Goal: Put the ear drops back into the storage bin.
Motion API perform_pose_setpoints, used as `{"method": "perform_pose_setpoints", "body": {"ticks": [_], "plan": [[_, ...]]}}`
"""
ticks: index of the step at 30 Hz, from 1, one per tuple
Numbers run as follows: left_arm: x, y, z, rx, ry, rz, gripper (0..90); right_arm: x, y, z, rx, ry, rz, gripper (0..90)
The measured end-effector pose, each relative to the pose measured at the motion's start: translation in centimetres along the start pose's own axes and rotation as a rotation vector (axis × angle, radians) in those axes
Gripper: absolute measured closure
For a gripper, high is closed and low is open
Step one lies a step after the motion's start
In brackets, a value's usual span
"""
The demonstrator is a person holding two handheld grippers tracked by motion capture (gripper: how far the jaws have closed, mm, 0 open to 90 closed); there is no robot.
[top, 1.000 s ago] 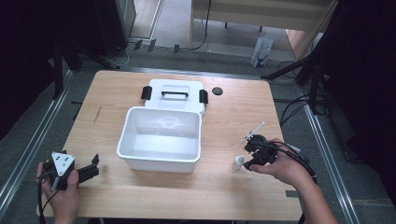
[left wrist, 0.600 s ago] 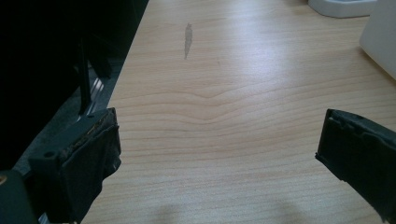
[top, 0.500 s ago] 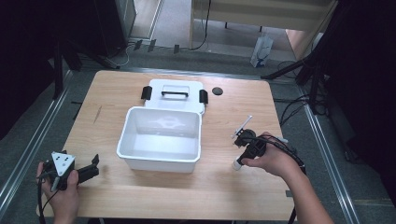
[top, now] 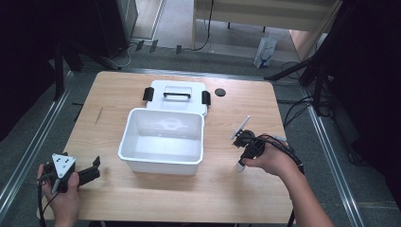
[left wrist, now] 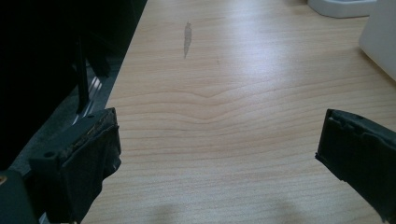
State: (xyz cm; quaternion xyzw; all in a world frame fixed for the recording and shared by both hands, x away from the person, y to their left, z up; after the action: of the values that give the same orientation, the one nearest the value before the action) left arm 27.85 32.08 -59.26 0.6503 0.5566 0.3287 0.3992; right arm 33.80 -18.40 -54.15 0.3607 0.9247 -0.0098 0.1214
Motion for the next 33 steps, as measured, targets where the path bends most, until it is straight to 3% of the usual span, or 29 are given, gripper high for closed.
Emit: {"method": "perform_pose_setpoints", "body": {"ticks": [17,33], "plan": [[0.0,0.0,0.0,0.003,-0.002,-0.002,0.2,0.1,0.3,-0.4,0.002,0.010,-0.027,72.2],[0.0,0.0,0.1,0.010,-0.002,-0.001,0.2,-0.7,2.7,-4.9,-0.069,-0.020,-0.061,72.2]]}}
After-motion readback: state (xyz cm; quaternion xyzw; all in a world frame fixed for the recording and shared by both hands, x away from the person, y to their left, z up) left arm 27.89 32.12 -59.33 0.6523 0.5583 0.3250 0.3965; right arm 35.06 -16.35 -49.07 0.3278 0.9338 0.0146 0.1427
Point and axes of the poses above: each handheld gripper's, and its own axes: z roughly forward along the jaws, y roughly out of its top, x roughly to its left, the point moved 9 cm from there along z, roughly forward along the jaws, and after that the axes turned 12 degrees about -y, right-handed, at the moved point
